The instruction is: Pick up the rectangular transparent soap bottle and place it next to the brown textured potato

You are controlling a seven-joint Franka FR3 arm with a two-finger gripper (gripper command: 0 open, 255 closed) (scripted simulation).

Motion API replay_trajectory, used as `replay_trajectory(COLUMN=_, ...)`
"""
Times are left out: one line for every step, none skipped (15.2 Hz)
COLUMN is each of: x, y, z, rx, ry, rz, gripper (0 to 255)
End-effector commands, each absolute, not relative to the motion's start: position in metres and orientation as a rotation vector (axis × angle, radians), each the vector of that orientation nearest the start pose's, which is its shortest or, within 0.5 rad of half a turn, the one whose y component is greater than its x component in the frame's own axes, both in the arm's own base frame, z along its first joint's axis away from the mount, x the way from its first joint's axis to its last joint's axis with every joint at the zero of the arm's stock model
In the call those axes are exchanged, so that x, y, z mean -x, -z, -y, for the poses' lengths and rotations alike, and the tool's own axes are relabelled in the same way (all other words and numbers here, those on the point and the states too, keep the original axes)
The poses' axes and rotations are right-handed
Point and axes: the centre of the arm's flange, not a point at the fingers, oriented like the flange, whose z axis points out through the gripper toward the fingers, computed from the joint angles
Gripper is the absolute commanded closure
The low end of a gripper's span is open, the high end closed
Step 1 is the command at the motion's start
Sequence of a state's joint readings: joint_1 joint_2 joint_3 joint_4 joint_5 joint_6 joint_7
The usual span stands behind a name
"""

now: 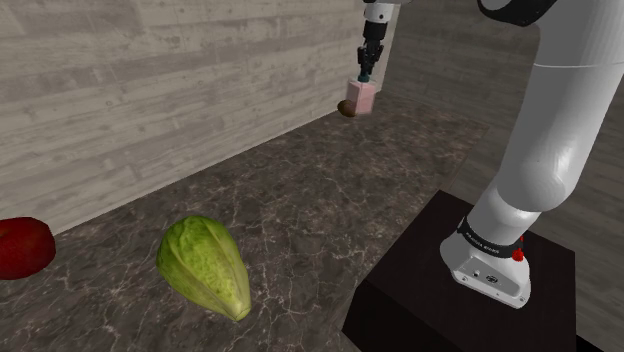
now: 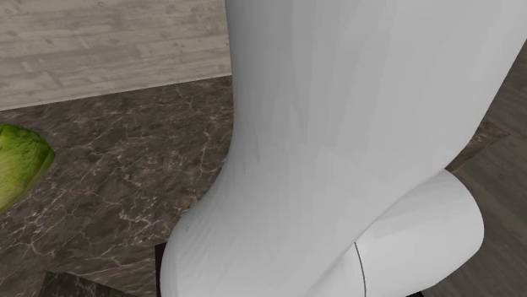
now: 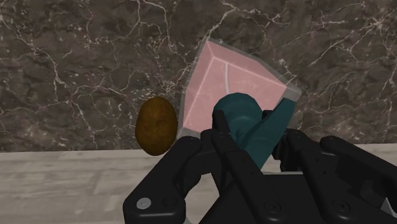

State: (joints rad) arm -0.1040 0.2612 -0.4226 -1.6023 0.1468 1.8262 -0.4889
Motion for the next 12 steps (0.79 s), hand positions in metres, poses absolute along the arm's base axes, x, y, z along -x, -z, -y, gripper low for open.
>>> replay_trajectory(x=-0.567, y=-0.477, z=0.287, rx=3.103, ry=0.01, rz=-0.099, gripper=255)
replay_trajectory(x=-0.567, y=-0.471, z=0.287, rx=3.103, ry=0.01, rz=-0.099, gripper=255)
replay_trajectory(x=-0.567, y=-0.466, z=0.287, rx=3.103, ry=0.01, rz=-0.099, gripper=255)
replay_trajectory(x=-0.567, y=-0.461, z=0.287, rx=3.103, ry=0.01, rz=-0.099, gripper=255)
replay_trajectory(x=-0.567, y=-0.455, z=0.287, rx=3.103, ry=0.01, rz=-0.099, gripper=255)
replay_trajectory(x=-0.567, y=-0.45, z=0.287, rx=3.103, ry=0.01, rz=-0.099, gripper=255)
replay_trajectory(x=-0.567, y=-0.445, z=0.287, rx=3.103, ry=0.01, rz=-0.099, gripper=255)
replay_trajectory(x=-0.567, y=-0.44, z=0.287, rx=3.103, ry=0.01, rz=-0.099, gripper=255)
replay_trajectory(x=-0.567, y=-0.434, z=0.287, rx=3.103, ry=0.01, rz=-0.099, gripper=255)
replay_trajectory(x=-0.567, y=-0.429, z=0.287, rx=3.103, ry=0.01, rz=-0.099, gripper=255)
replay_trajectory(x=-0.567, y=-0.424, z=0.287, rx=3.103, ry=0.01, rz=-0.099, gripper=255)
replay_trajectory(x=-0.567, y=-0.418, z=0.287, rx=3.103, ry=0.01, rz=-0.099, gripper=255)
